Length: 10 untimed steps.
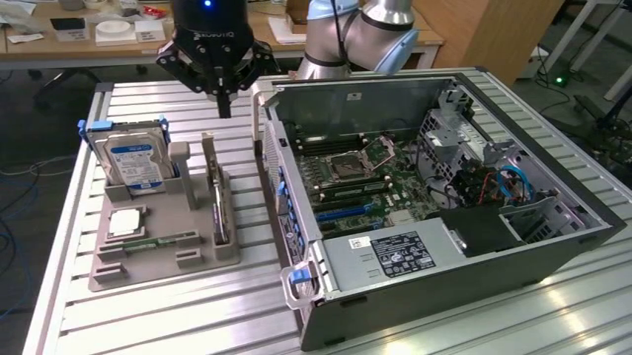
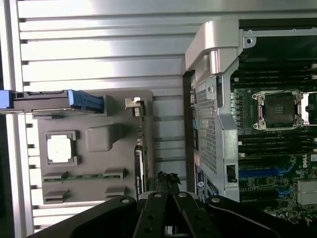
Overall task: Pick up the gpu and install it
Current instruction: 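Reach for the gpu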
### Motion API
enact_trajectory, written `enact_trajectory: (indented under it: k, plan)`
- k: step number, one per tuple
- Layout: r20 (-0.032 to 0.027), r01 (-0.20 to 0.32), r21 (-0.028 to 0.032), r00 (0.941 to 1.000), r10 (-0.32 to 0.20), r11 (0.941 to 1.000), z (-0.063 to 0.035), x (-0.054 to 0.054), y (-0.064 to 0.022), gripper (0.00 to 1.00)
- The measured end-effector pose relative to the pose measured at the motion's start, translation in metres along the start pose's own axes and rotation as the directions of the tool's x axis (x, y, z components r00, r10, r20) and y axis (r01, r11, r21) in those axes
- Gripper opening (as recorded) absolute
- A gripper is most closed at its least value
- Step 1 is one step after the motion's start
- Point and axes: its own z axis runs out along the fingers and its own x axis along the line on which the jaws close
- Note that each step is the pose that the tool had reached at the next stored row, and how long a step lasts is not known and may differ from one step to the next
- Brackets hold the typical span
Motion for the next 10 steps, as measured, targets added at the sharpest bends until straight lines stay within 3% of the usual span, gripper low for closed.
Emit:
enact_trajectory:
  k: [10]
  plan:
    - [-0.0006,0.000,0.0000,1.0000,0.000,1.0000,-0.0006,0.030,-0.0021,0.11]
